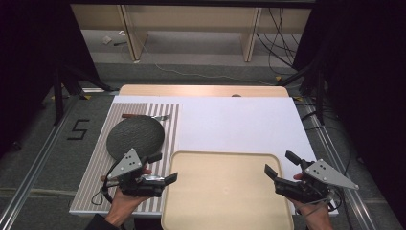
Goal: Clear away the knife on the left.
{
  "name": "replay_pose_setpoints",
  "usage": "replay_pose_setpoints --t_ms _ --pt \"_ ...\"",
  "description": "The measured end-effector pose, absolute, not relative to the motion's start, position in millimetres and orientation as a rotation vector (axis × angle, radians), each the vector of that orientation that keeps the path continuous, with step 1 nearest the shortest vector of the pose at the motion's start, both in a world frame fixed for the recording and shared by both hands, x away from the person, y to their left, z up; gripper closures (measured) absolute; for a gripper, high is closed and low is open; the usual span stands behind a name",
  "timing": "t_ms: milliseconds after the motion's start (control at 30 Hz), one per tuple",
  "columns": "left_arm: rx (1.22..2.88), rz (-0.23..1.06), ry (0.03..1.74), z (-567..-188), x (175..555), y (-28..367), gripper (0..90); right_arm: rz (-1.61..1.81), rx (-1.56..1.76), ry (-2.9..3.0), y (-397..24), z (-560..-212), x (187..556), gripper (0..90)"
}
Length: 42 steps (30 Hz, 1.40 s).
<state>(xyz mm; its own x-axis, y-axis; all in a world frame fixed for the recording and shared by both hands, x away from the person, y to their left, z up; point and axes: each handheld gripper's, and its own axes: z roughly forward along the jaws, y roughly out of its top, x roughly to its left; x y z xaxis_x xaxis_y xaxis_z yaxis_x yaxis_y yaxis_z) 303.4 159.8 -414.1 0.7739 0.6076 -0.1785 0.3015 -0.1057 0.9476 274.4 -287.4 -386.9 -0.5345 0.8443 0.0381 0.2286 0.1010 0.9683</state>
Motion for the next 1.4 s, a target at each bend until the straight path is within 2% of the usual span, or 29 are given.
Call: replay_pose_setpoints --t_ms 600,967,1100,1233,1400 --pt "1.763 0.285 0.730 -409.9 307.2 168.0 15.6 1.457 1.052 1.845 -287.3 -386.9 274.5 17.8" --pt "1.953 0.216 0.696 -412.8 309.6 162.1 15.5 1.456 1.044 1.854 -286.6 -387.2 274.5 18.1" --pt "2.019 0.223 0.685 -410.0 308.1 161.4 15.6 1.459 1.043 1.854 -286.3 -387.4 274.7 18.1" --pt "2.104 0.314 0.696 -410.5 308.4 162.8 16.1 1.458 1.046 1.856 -286.3 -387.6 274.9 18.3" --pt "2.135 0.339 0.760 -411.4 314.1 171.8 16.2 1.453 1.046 1.862 -286.1 -387.7 275.0 18.3"
